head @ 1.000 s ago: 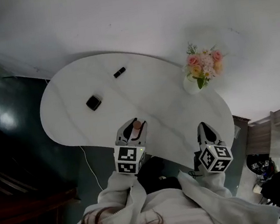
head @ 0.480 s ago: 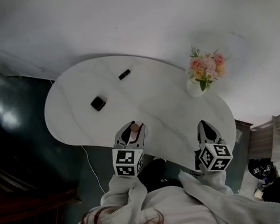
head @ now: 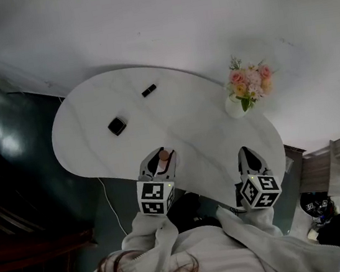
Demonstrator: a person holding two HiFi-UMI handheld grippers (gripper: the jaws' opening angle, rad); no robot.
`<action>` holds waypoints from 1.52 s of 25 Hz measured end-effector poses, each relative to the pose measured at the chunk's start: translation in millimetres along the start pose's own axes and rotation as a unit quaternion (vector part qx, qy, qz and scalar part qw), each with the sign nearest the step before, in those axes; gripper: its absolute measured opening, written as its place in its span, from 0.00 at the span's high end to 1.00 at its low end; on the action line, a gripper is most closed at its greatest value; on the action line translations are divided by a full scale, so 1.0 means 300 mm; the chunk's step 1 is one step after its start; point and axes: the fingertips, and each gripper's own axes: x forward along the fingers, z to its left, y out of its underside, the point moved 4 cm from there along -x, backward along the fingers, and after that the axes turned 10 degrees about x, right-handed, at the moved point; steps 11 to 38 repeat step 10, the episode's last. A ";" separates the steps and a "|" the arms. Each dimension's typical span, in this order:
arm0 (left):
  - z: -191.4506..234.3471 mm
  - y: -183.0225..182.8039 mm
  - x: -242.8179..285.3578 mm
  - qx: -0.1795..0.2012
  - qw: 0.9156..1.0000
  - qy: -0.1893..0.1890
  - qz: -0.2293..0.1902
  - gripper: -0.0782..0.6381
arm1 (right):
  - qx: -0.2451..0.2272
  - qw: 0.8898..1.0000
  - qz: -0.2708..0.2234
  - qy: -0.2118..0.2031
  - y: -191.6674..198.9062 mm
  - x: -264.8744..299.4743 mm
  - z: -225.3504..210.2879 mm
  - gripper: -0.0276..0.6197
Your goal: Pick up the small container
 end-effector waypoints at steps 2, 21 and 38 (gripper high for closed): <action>0.000 0.001 0.005 0.000 1.000 0.001 0.000 0.71 | 0.001 1.000 -0.001 0.000 0.001 0.002 -0.003 0.88; 0.005 0.010 0.007 -0.001 1.000 0.001 0.000 0.71 | 0.002 1.000 0.001 0.000 0.011 0.001 0.001 0.88; 0.005 0.010 0.007 -0.001 1.000 0.001 0.000 0.71 | 0.002 1.000 0.001 0.000 0.011 0.001 0.001 0.88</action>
